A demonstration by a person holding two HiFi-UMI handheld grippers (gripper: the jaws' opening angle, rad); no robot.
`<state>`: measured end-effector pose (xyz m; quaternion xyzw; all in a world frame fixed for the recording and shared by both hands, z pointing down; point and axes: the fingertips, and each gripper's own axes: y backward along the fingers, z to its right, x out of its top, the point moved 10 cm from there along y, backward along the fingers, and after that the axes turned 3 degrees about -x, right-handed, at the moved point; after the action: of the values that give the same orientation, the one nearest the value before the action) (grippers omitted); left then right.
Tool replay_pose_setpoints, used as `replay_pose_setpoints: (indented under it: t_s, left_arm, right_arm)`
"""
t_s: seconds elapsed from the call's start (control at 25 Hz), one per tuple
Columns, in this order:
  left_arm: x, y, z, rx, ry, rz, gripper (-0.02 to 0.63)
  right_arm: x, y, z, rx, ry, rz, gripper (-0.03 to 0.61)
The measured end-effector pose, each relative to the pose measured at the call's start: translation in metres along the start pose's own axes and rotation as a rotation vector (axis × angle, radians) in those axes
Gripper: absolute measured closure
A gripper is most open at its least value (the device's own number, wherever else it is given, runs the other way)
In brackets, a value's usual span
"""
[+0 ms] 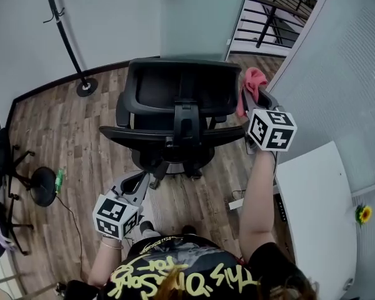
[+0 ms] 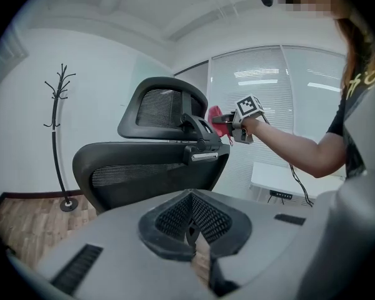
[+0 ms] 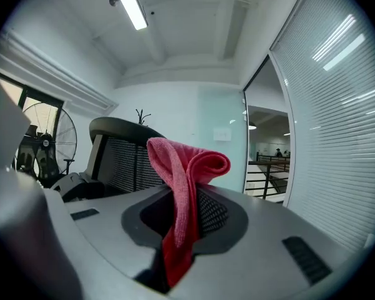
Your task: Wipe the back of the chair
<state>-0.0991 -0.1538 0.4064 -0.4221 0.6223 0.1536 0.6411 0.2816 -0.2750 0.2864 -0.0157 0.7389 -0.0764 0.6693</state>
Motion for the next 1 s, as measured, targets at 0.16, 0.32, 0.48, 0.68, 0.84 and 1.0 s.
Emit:
replay_pose_setpoints:
  t_s: [0.16,0.32,0.48,0.68,0.84,1.0]
  left_arm:
    - [0.000,0.005,0.001,0.035,0.014,0.012,0.621]
    - [-0.002,0.008,0.002,0.047,0.022,0.014,0.620]
    - [-0.001,0.008,0.000,0.042,0.020,0.017,0.621]
    - [0.000,0.013,-0.008,0.042,0.015,0.017,0.621]
    - [0.000,0.015,-0.016,0.029,0.011,0.013,0.621]
    - [0.000,0.014,-0.024,0.006,0.005,0.012,0.621]
  right_arm:
    - [-0.003,-0.010,-0.003,0.029,0.005,-0.037,0.515]
    - [-0.003,-0.014,-0.007,0.042,0.005,-0.059,0.515]
    - [-0.002,-0.016,-0.010,0.036,0.013,-0.065,0.515]
    - [-0.002,-0.015,-0.020,0.017,0.020,-0.064,0.515]
    - [0.001,-0.010,-0.027,0.028,-0.007,-0.054,0.515]
    - [0.003,-0.006,-0.037,0.049,-0.038,-0.035,0.515]
